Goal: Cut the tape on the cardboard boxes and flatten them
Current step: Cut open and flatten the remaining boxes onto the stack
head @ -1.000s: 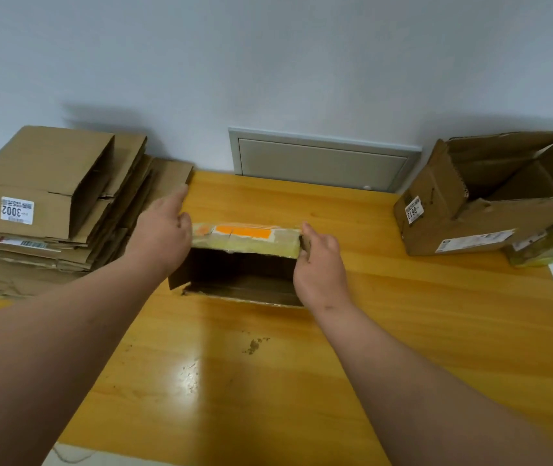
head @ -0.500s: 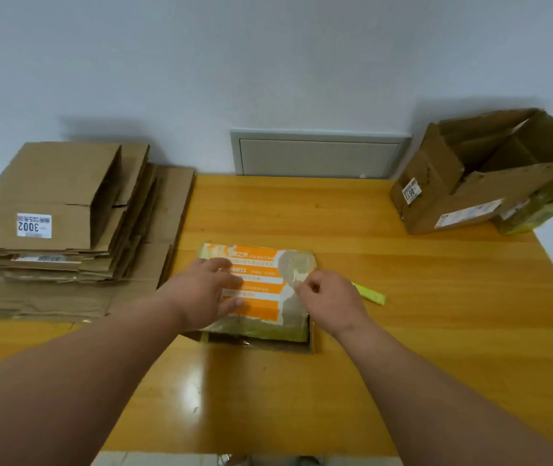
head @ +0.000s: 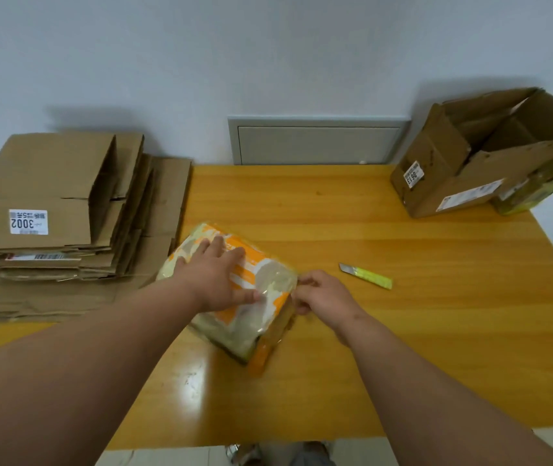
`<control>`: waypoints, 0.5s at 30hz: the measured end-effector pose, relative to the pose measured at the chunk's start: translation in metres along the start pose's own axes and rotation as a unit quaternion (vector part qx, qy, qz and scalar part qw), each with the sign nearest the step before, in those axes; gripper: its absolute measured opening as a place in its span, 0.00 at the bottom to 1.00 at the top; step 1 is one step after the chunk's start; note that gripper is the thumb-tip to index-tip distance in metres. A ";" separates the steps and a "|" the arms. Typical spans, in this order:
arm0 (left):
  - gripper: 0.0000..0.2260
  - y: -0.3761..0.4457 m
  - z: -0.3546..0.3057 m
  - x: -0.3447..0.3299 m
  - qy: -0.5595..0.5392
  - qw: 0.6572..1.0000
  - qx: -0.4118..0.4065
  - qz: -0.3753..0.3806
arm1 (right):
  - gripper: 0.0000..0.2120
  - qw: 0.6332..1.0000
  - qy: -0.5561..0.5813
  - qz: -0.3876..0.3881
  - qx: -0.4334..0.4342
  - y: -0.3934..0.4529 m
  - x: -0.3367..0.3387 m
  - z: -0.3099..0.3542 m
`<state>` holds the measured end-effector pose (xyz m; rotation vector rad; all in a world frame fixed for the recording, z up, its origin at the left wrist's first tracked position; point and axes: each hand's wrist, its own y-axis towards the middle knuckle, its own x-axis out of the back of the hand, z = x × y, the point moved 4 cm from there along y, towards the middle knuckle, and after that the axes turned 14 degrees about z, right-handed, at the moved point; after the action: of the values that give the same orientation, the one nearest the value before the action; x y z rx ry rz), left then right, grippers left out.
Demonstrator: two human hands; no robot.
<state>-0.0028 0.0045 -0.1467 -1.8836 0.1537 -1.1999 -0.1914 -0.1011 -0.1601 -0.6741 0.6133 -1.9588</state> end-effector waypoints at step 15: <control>0.50 -0.010 -0.011 -0.004 0.103 0.994 0.008 -0.027 | 0.25 0.992 0.114 -0.008 -0.050 0.058 0.024 -0.004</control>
<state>-0.0165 0.0064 -0.1408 -1.7565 0.2049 -1.4291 -0.1682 -0.1465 -0.1964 -0.5200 0.8529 -2.0479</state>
